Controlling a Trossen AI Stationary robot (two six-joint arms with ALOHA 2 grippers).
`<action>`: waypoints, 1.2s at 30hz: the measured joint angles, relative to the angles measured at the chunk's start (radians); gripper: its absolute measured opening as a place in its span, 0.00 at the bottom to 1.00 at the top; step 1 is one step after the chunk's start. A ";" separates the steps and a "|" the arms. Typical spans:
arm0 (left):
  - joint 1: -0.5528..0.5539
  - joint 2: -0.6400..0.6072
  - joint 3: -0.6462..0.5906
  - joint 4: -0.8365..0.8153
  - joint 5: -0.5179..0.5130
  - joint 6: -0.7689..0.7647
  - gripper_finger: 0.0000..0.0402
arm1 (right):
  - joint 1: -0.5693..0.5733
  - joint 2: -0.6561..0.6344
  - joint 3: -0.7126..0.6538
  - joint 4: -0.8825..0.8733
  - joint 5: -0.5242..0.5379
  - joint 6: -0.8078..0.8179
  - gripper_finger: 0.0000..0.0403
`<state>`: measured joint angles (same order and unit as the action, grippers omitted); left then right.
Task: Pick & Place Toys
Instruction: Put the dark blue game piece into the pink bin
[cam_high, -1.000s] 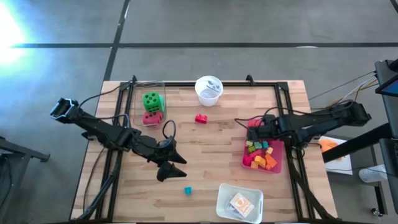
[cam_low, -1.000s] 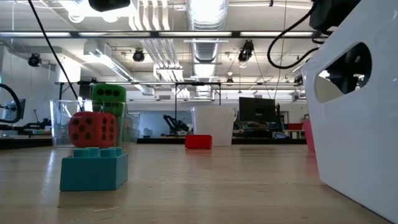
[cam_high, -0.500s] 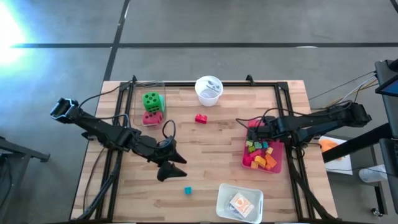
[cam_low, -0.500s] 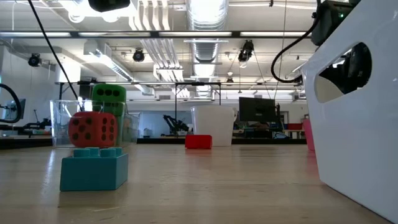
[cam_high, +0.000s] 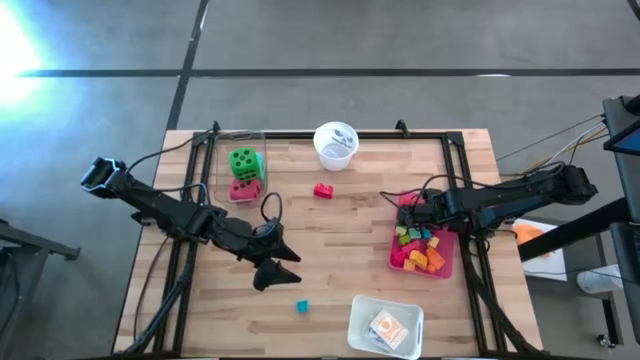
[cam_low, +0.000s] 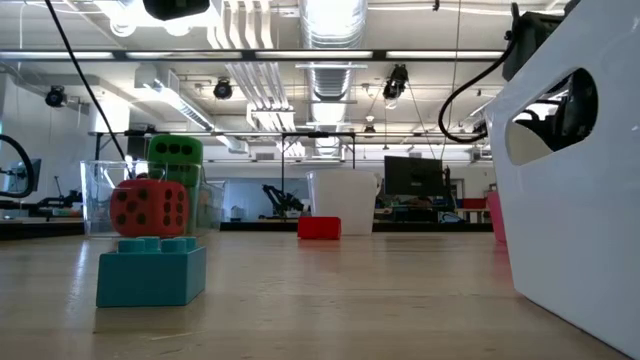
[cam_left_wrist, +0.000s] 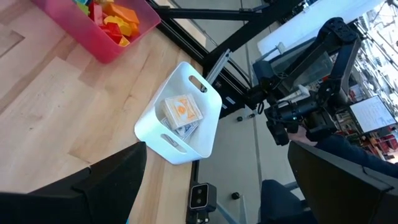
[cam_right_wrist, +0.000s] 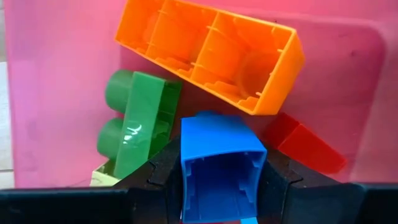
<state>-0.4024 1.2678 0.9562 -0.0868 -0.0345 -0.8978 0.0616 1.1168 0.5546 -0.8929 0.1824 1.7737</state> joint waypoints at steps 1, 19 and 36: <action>0.000 0.000 0.000 0.000 0.000 0.000 0.98 | 0.000 0.000 -0.002 0.003 -0.001 0.000 0.31; 0.000 0.000 0.000 0.000 0.000 0.001 0.98 | 0.000 0.000 -0.003 0.011 -0.001 -0.005 0.31; 0.000 0.000 0.000 0.000 0.000 0.001 0.98 | 0.000 0.000 -0.004 0.032 -0.008 -0.052 0.50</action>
<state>-0.4026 1.2678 0.9562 -0.0872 -0.0345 -0.8965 0.0620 1.1168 0.5510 -0.8609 0.1744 1.7221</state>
